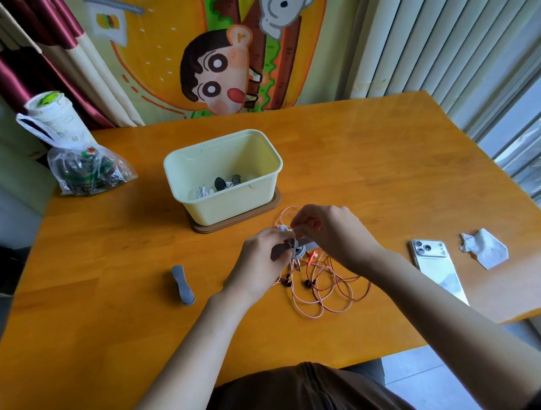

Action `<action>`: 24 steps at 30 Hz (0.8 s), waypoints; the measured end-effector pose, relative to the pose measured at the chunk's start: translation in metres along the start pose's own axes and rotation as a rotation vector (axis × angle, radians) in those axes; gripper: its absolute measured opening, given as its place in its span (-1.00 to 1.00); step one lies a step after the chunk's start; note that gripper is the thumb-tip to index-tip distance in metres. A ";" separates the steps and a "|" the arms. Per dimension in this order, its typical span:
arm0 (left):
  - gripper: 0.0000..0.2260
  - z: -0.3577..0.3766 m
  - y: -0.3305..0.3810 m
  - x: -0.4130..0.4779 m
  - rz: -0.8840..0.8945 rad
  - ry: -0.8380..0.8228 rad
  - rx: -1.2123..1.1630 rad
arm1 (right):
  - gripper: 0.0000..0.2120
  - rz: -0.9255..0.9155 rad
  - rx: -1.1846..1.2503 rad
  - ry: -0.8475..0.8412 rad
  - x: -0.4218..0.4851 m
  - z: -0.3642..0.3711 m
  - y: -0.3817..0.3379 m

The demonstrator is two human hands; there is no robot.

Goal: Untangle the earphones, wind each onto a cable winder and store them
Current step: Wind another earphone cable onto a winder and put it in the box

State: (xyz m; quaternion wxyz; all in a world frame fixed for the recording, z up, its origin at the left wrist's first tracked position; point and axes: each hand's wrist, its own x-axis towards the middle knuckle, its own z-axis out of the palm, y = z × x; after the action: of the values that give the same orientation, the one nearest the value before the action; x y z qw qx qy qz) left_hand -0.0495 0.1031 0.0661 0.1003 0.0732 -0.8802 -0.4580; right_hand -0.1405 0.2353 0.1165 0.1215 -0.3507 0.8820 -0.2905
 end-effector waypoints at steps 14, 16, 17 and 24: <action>-0.77 -0.005 0.001 0.003 -0.204 0.079 -0.369 | -0.90 -0.064 0.084 0.181 -0.002 -0.011 0.006; -0.76 -0.006 0.003 0.001 -0.225 0.049 -0.462 | -0.91 -0.056 0.110 0.203 -0.001 -0.013 0.006; -0.76 -0.006 0.005 0.001 -0.235 0.032 -0.508 | -0.91 -0.059 0.123 0.216 -0.001 -0.014 0.007; -0.80 -0.012 0.017 -0.006 -0.299 -0.194 -0.905 | -0.87 -0.040 0.332 0.188 0.005 -0.029 0.013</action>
State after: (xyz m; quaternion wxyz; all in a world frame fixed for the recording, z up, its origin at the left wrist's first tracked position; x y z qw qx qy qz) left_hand -0.0413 0.1049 0.0863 -0.0273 0.1050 -0.5776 -0.8091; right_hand -0.1639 0.2518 0.1322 0.0890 -0.3146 0.8223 -0.4659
